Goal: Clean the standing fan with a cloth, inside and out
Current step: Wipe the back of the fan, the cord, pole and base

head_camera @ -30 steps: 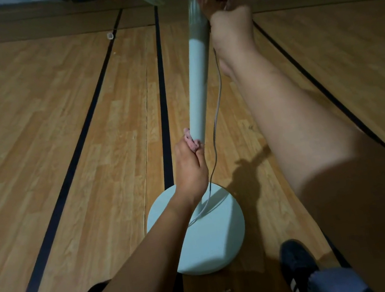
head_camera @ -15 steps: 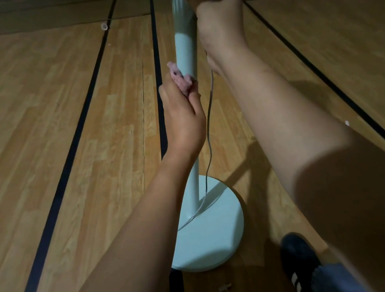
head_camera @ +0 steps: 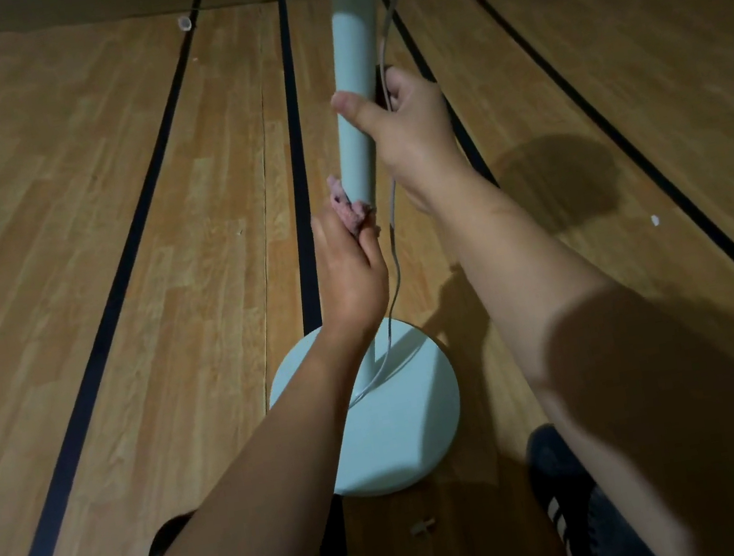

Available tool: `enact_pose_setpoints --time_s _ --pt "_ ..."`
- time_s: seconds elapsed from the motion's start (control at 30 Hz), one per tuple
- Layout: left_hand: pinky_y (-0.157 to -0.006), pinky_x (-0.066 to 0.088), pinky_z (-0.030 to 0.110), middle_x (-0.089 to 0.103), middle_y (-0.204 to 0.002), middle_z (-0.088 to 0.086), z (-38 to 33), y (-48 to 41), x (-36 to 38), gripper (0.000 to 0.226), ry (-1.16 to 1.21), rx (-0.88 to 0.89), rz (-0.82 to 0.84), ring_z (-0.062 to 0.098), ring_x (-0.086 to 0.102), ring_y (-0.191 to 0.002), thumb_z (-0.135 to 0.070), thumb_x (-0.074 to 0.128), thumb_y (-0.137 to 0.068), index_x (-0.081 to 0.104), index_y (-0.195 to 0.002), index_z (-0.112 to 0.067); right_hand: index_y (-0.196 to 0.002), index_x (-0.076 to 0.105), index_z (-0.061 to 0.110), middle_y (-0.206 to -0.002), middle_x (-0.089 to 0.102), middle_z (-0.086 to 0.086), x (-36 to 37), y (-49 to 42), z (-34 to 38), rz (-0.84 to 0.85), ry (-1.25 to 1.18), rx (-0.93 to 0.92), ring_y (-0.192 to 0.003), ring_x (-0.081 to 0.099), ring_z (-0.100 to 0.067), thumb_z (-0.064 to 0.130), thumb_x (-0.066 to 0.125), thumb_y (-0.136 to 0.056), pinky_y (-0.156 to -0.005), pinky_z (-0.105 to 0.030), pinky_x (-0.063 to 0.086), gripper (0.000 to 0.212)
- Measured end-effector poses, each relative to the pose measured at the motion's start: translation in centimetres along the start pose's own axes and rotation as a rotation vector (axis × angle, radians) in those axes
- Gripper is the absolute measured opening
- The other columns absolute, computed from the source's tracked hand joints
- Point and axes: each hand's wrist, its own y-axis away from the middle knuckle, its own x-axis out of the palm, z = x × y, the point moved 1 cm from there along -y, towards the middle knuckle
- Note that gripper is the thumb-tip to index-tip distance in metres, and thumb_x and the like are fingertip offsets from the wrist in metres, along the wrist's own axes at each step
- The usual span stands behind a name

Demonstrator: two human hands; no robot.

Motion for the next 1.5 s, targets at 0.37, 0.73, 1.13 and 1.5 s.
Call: enact_pose_setpoints --time_s 0.37,0.73,1.13,1.5 --pt "-0.095 0.053 0.04 0.046 -0.113 -0.007 8.3 8.0 0.5 0.03 -0.076 -0.133 0.123 0.011 0.056 -0.106 -0.022 0.042 -0.115 0.046 -0.127 -0.049 -0.106 0.072 0.013 -0.099 0.076 -0.001 0.4 -3.0 -0.9 -0.012 0.019 -0.03 -0.092 0.074 -0.013 0.028 0.078 -0.096 -0.085 -0.034 0.063 0.019" --pt "-0.117 0.046 0.057 0.051 -0.149 0.008 12.0 13.0 0.7 0.037 0.012 -0.584 0.262 0.031 0.055 -0.133 -0.008 0.043 -0.115 0.041 -0.151 -0.007 -0.1 0.069 0.015 -0.097 0.076 -0.002 0.6 -2.5 -0.9 -0.013 0.007 -0.038 -0.093 0.074 -0.017 0.028 0.076 -0.098 -0.088 -0.044 0.062 0.015" --pt "-0.132 0.027 0.034 0.051 -0.13 -0.023 3.2 4.1 -0.5 0.017 0.068 -0.295 0.146 -0.026 0.039 -0.132 -0.01 0.044 -0.116 0.055 -0.128 -0.002 -0.106 0.073 0.006 -0.096 0.077 -0.009 1.4 -2.0 -0.9 -0.055 0.002 -0.02 -0.088 0.075 -0.024 0.033 0.078 -0.095 -0.083 -0.051 0.062 0.029" --pt "-0.112 0.049 0.052 0.062 -0.137 0.022 -3.6 -4.5 -1.2 0.041 0.028 -0.077 0.168 0.035 0.061 -0.128 -0.016 0.046 -0.114 0.047 -0.152 0.0 -0.103 0.073 0.01 -0.09 0.075 -0.002 0.9 -2.1 -1.1 -0.096 0.004 -0.01 -0.083 0.073 -0.017 0.033 0.079 -0.094 -0.078 -0.043 0.064 0.026"
